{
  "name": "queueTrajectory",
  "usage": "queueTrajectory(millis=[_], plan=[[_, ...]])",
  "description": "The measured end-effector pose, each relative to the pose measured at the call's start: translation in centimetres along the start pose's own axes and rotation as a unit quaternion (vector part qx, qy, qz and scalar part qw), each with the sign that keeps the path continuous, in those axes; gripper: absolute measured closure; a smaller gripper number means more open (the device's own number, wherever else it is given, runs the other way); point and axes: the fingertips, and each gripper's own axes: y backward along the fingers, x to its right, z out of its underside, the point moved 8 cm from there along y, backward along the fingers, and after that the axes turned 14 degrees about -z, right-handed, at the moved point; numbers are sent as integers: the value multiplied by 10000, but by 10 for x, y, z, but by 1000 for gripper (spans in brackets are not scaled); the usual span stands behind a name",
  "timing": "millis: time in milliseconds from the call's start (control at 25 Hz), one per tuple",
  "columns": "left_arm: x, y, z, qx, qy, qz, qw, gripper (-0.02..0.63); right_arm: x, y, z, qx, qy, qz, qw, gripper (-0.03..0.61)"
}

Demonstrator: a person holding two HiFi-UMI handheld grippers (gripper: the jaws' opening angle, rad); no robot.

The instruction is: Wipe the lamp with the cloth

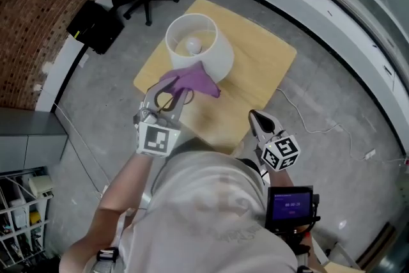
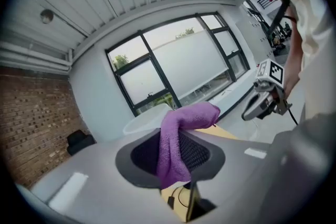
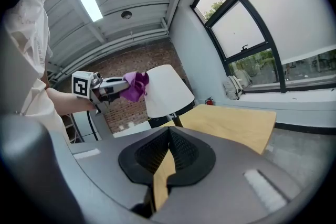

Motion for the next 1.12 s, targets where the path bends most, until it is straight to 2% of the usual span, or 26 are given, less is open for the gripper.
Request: queueTrajectory(millis=[120, 240, 360, 520, 640, 760, 840, 960, 1040, 1120], plan=[[-20, 3, -25, 289, 284, -490, 9980, 523, -1, -12, -8, -63, 85, -149, 9998, 565], [-31, -5, -20, 144, 452, -567, 9973, 523, -10, -25, -12, -106, 110, -173, 9997, 565], [-31, -17, 9, -4, 483, -315, 9983, 523, -24, -39, -16, -180, 144, -145, 9996, 565], [-14, -21, 47, -493, 673, 170, 9964, 522, -33, -45, -21, -271, 191, -40, 9994, 565], [7, -19, 72, -872, 750, 578, 9917, 522, -36, -45, -21, -365, 202, 61, 9991, 565], [23, -17, 99, -1310, 867, 996, 9826, 522, -41, -51, -23, -417, 222, 103, 9988, 565], [23, -15, 113, -1445, 952, 1117, 9786, 522, -44, -58, -25, -424, 239, 98, 9988, 565], [6, -5, 115, -1115, 1123, 1044, 9819, 520, -50, -68, -25, -428, 256, 113, 9987, 565], [-16, 5, 103, -625, 1293, 902, 9855, 520, -52, -75, -23, -439, 267, 144, 9986, 565], [-44, 15, 84, -126, 1423, 554, 9882, 520, -54, -82, -21, -443, 261, 182, 9985, 565]])
